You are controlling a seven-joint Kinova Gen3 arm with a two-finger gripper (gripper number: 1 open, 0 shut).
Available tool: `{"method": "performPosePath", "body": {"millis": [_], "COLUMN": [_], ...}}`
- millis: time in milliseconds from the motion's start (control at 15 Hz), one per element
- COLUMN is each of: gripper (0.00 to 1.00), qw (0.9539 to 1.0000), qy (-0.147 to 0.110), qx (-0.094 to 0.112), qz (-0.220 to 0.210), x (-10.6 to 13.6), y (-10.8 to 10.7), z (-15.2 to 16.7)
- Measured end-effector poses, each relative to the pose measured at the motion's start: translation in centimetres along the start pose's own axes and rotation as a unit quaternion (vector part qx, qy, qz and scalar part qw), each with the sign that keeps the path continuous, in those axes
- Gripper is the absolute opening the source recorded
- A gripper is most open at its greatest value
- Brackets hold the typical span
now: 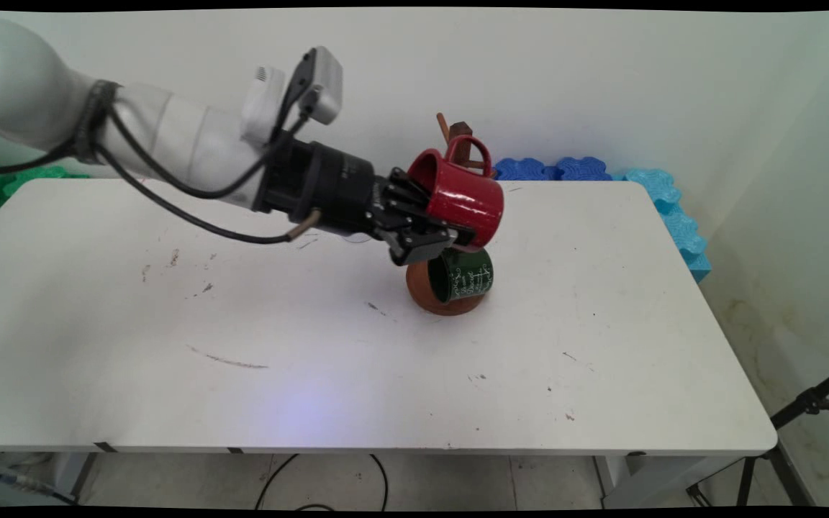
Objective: Place the picked object on the table
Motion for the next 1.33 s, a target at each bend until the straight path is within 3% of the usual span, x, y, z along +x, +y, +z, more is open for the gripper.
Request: {"method": "performPosePath", "body": {"millis": [267,667,1000,1333], "gripper": [0.00,0.00,0.00,0.00], "qw": [0.9995,0.9932,0.9798,0.9582], "qy": [-0.028,-0.115,-0.199,-0.284], "qx": [-0.016,-0.010,0.013,0.032], "qz": [-0.006,-0.006,0.002,0.020], "x": [-0.5,-2.1,-3.7,-5.4], "y": [-0.5,-4.0,-7.7,-10.6], "z": [-2.6,-6.5,-8.3,-7.8]}}
